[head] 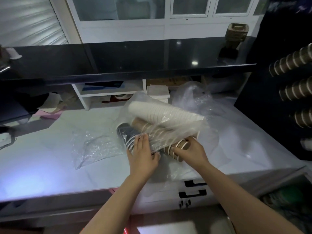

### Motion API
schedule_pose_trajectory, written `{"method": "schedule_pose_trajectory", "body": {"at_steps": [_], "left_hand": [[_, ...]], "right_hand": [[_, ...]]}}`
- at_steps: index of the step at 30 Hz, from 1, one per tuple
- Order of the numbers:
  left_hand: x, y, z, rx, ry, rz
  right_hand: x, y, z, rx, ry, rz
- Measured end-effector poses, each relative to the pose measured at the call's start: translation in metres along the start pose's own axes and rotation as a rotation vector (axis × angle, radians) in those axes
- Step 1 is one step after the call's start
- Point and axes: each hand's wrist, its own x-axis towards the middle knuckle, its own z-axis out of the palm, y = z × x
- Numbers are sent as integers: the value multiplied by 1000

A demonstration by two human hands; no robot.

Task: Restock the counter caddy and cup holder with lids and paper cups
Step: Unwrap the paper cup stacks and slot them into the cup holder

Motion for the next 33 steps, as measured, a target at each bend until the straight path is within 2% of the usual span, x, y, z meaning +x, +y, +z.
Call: {"method": "schedule_pose_trajectory", "body": {"at_steps": [4, 8, 11, 15, 23, 33], "left_hand": [[5, 8, 5, 58, -15, -6], [11, 13, 3, 83, -61, -25], [14, 17, 2, 131, -153, -25], [17, 16, 5, 191, -185, -4], [24, 16, 9, 222, -195, -69], [25, 17, 0, 125, -249, -80]], "right_hand": [[-10, -8, 4, 95, 56, 1], [-14, -15, 7, 56, 81, -46], [-21, -2, 4, 19, 68, -88], [-31, 12, -6, 21, 81, -103], [-49, 34, -29, 278, 121, 54], [-59, 31, -35, 421, 152, 39]]}}
